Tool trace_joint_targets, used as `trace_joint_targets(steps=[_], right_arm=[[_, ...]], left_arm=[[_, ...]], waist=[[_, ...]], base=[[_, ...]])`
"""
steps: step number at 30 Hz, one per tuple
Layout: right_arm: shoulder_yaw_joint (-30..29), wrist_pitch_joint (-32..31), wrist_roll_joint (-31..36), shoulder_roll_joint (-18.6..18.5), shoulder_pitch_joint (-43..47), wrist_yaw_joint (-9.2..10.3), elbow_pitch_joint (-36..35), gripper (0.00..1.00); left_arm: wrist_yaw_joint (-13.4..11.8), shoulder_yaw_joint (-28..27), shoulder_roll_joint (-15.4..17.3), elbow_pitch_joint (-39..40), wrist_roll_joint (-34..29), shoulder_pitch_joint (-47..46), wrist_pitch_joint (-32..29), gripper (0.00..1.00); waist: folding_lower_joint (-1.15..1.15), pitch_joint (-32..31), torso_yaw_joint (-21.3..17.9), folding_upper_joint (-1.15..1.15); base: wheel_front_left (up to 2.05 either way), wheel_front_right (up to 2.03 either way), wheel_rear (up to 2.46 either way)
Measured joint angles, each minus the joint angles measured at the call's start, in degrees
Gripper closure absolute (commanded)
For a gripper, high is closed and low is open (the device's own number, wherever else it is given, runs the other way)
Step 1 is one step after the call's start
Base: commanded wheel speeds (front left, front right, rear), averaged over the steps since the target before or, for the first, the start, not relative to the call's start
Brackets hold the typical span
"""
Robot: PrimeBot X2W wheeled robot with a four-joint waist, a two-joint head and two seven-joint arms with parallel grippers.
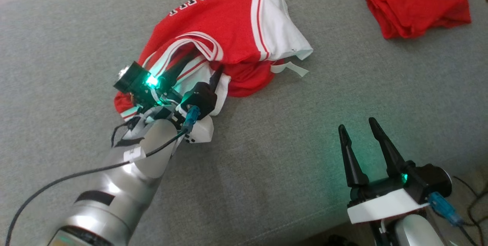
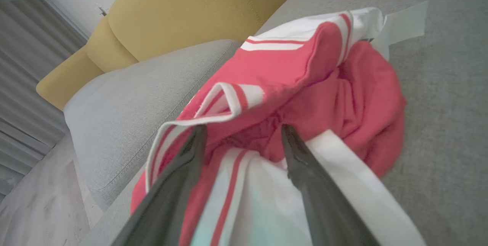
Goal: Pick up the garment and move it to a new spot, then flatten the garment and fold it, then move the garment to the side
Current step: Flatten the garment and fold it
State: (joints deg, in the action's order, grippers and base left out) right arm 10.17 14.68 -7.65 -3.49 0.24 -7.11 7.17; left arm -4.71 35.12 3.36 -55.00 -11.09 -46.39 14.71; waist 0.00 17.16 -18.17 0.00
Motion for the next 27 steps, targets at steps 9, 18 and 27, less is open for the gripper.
trace_joint_targets(steps=[9,18,27], right_arm=[[-1.04,0.0,0.01,0.0,0.01,0.0,0.01,0.0],[-2.57,0.0,-1.02,0.04,0.1,0.0,0.1,0.0],[-2.37,0.0,-1.32,0.16,0.04,0.0,0.46,0.0]], left_arm=[[-4.52,2.1,0.96,0.47,0.66,-1.91,0.0,0.0],[-7.09,1.86,2.66,-0.42,4.72,-1.27,0.0,0.0],[-4.89,7.67,2.66,1.88,3.37,-1.97,0.0,0.0]], waist=[[0.0,0.33,-0.24,0.0],[-0.01,-0.9,0.84,0.0],[0.0,0.32,0.69,0.0]], base=[[0.0,0.0,0.0],[0.0,0.0,0.0],[0.0,0.0,0.0]])
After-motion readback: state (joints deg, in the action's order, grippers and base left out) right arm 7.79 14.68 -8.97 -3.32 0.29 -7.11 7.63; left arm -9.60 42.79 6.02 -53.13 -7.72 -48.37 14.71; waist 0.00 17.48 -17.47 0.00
